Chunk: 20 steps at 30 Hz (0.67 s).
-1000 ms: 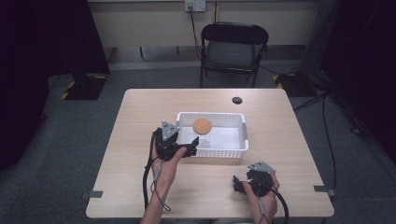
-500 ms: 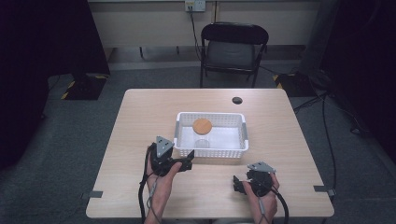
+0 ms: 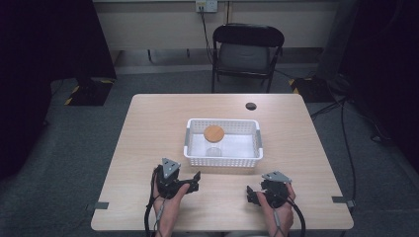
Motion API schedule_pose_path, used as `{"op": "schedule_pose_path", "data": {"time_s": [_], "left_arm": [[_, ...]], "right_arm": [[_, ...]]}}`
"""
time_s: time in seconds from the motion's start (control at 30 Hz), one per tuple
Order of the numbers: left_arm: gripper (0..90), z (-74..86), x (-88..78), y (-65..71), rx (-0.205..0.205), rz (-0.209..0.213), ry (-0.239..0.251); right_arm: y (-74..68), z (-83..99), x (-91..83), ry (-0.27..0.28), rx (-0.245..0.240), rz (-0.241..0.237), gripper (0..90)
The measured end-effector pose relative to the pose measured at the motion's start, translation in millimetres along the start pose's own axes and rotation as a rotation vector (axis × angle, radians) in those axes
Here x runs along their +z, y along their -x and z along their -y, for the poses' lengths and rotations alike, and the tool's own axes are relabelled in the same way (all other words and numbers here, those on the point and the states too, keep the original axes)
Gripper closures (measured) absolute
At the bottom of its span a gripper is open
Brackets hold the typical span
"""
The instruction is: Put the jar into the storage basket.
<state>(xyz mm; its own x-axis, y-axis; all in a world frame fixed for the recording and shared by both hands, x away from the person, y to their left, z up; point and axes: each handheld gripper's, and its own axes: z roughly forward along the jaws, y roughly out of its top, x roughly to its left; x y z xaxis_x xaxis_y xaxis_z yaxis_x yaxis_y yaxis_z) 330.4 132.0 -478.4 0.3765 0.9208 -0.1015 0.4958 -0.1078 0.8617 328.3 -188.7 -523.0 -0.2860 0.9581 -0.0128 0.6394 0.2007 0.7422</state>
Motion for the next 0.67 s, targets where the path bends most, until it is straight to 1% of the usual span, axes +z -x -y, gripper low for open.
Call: {"op": "schedule_pose_path", "data": {"time_s": [0.03,0.1,0.17,0.2,0.23,0.27,0.3,0.37,0.43,0.5,0.6,0.67], "left_arm": [[1.9,3.0,2.1,-0.4,0.002,-0.008,-0.015],[2.2,10.6,8.0,-1.0,0.003,-0.038,-0.051],[2.5,16.7,12.9,-2.3,-0.005,-0.041,-0.076],[2.6,19.9,15.5,-3.0,-0.009,-0.042,-0.096],[3.1,22.5,17.3,-3.2,-0.013,-0.049,-0.117],[3.3,24.9,19.2,-2.4,-0.013,-0.054,-0.127],[3.3,26.6,20.7,-2.1,-0.003,-0.058,-0.145],[3.5,29.6,22.8,-1.3,0.007,-0.092,-0.160],[3.5,31.9,26.0,-0.5,0.006,-0.104,-0.188],[4.0,32.0,26.6,1.5,0.034,-0.123,-0.198],[3.5,31.9,28.0,3.1,0.040,-0.138,-0.208],[3.0,31.9,28.1,3.0,0.039,-0.137,-0.209]], "right_arm": [[0.0,0.0,0.0,0.000,0.000,0.000,1.2],[0.0,0.0,0.0,0.000,0.000,0.000,1.2],[0.0,0.0,0.0,0.000,0.000,0.000,1.2],[0.0,0.0,0.0,0.000,0.000,0.000,1.2],[0.0,0.0,0.0,0.000,0.000,0.000,1.2],[0.0,0.0,0.0,0.000,0.000,0.000,1.2],[0.0,0.0,0.0,0.000,0.000,0.000,1.2],[0.0,0.0,0.0,0.000,0.000,0.000,1.2],[0.0,0.0,0.0,0.000,0.000,0.000,1.2],[0.0,0.0,0.0,0.000,0.000,0.000,1.2],[0.0,0.0,0.0,0.000,0.000,0.000,1.2],[0.0,0.0,0.0,0.000,0.000,0.000,1.2]]}}
